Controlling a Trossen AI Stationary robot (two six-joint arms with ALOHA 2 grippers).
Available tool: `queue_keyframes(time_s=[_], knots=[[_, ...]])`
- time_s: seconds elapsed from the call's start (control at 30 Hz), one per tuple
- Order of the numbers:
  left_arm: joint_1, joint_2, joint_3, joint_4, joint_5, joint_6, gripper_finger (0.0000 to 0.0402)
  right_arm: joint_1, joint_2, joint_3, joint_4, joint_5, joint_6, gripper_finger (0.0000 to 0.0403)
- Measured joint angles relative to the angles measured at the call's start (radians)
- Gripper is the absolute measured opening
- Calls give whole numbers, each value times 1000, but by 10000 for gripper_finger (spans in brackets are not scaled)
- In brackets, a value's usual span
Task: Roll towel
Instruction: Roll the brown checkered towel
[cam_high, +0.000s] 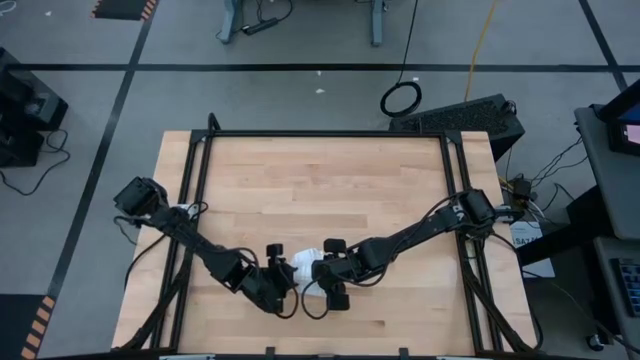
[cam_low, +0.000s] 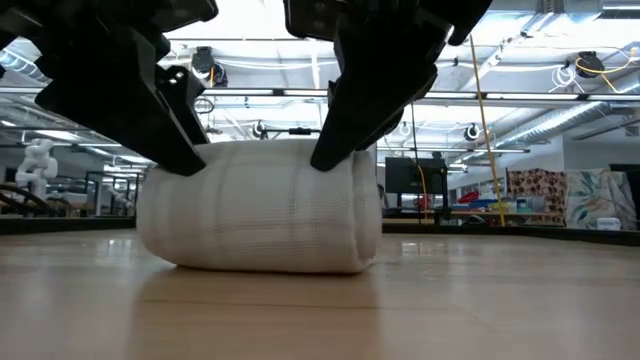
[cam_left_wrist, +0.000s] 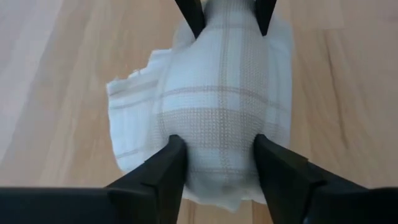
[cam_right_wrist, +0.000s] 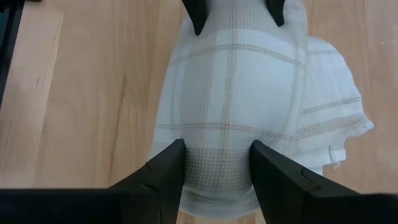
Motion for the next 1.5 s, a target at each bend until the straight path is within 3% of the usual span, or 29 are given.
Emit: queue_keyframes(time_s=[0.13, 0.4, 0.53, 0.77, 1.1, 1.5], knots=[[18, 0, 0, 2, 55, -2, 179, 0, -24, -1, -12, 4, -1, 176], [40, 1, -1, -3, 93, 0, 178, 20, -74, -1, -22, 25, 18, 256], [49, 2, -1, 9, 106, 9, 178, 39, -60, -1, -19, 28, 73, 273], [72, 3, 6, 43, 164, 31, 178, 38, -39, -1, -41, 21, 194, 224], [140, 4, 44, 46, 364, 52, 178, 36, -32, -1, -51, -90, 250, 150], [210, 4, 45, 51, 524, 53, 178, 44, -31, -1, -50, -113, 333, 139]])
